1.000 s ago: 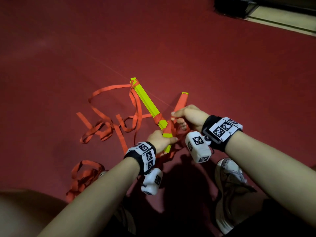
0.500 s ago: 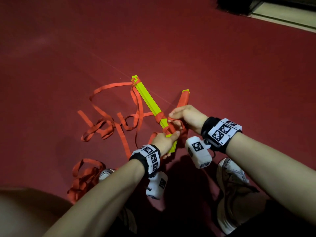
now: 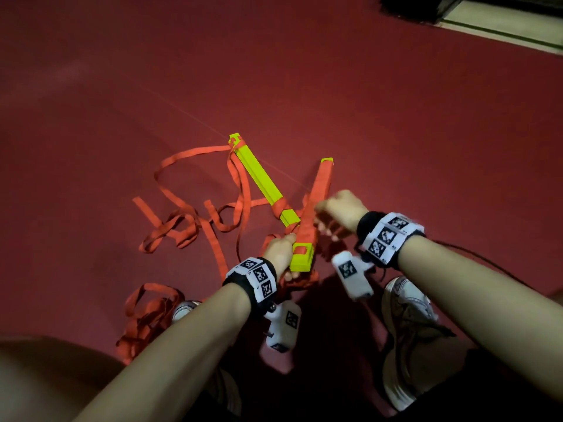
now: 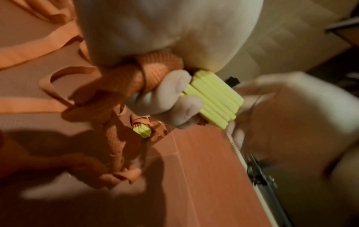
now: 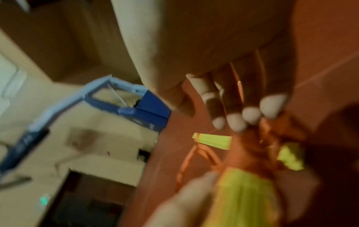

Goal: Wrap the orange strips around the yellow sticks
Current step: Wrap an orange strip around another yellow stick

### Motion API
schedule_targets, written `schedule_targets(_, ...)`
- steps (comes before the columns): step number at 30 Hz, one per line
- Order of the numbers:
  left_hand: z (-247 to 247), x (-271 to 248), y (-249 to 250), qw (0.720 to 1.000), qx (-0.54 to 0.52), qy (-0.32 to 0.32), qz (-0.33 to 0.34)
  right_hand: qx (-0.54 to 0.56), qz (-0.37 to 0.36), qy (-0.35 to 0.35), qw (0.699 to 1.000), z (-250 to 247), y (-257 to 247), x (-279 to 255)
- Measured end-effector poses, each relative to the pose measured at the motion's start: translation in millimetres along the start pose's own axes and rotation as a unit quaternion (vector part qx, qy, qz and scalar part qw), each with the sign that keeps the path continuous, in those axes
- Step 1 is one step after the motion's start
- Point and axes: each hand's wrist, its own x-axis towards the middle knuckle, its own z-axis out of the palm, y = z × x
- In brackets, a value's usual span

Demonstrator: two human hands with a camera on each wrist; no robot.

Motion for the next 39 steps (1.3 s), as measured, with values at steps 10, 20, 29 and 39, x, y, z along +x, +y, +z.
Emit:
schedule_targets(10,11,0,-6,0.987,-0.140,0.011,-0.079,0.063,0.105,-0.066,0.990,29,36,2)
schedule_targets(20,2,-4,-2,0.989,-0.118,0.036,-0.086,0.110,0.085,-0.068,0.988,32,44,6)
schedule_targets(29,-8,-11,8,0.968,-0.222,-0.091,-0.078,0.143,0.083,-0.080,0.983,33,44,2)
schedule_targets(39,-11,2,-12,0.993,0.077,0.062,0.062,-0.132,-0.072,-0.101,0.983,10,12,2)
